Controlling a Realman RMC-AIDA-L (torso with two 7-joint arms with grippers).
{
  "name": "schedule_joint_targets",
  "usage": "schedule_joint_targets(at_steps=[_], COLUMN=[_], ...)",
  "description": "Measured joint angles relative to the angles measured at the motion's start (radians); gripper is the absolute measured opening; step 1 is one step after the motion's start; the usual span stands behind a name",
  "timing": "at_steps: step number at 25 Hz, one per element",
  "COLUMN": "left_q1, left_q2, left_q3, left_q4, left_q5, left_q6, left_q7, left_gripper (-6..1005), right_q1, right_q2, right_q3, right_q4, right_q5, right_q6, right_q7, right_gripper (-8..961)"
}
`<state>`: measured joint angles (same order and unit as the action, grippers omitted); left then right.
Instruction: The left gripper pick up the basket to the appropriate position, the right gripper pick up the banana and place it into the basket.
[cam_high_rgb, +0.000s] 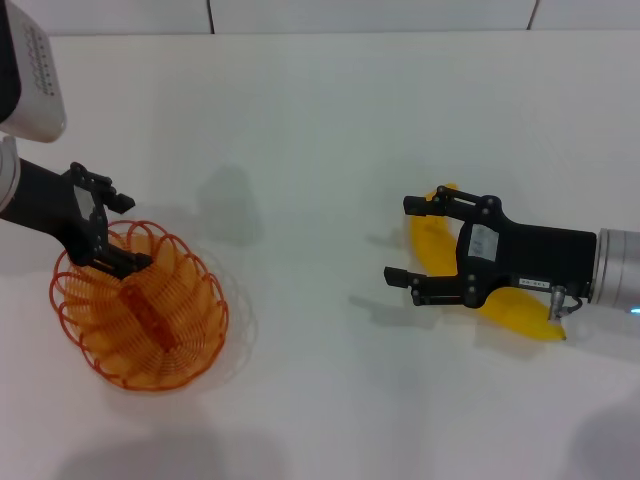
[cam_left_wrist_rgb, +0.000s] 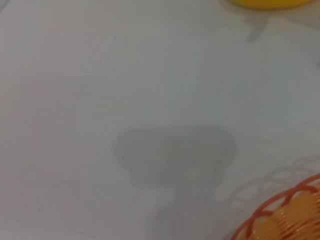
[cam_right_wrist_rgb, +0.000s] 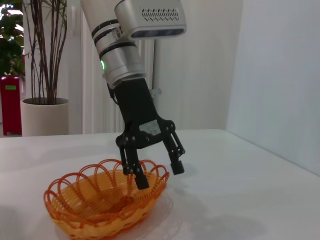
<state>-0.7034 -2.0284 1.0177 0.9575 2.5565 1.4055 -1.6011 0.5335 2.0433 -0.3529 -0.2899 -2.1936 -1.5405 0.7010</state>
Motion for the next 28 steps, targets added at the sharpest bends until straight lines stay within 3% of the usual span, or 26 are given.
schedule_joint_targets(at_steps=[2, 8, 14, 28], left_q1=[0.0, -0.015, -0.035, -0.034], left_q2=[0.0, 0.002, 0.009, 0.007], left_q3=[0.008, 0.009, 0.0, 0.0], left_q4=[0.0, -0.009, -0.05, -0.051], left_q5=[0.0, -0.009, 0.0, 0.029], left_q6=[0.0, 0.012, 0.015, 0.014], left_q7=[-0.015, -0.022, -0.027, -0.039], left_gripper=[892, 768, 523, 84], right_q1=[0.0, 0.0, 0.0, 0.0], right_q2=[0.0, 0.0, 0.0, 0.0], right_q3=[0.0, 0.0, 0.0, 0.0], right_q4=[0.0, 0.0, 0.0, 0.0], right_q5=[0.0, 0.0, 0.0, 0.0], right_q6=[-0.001, 0.001, -0.001, -0.003], right_q7=[0.0, 0.002, 0.002, 0.003], right_gripper=[893, 893, 893, 893])
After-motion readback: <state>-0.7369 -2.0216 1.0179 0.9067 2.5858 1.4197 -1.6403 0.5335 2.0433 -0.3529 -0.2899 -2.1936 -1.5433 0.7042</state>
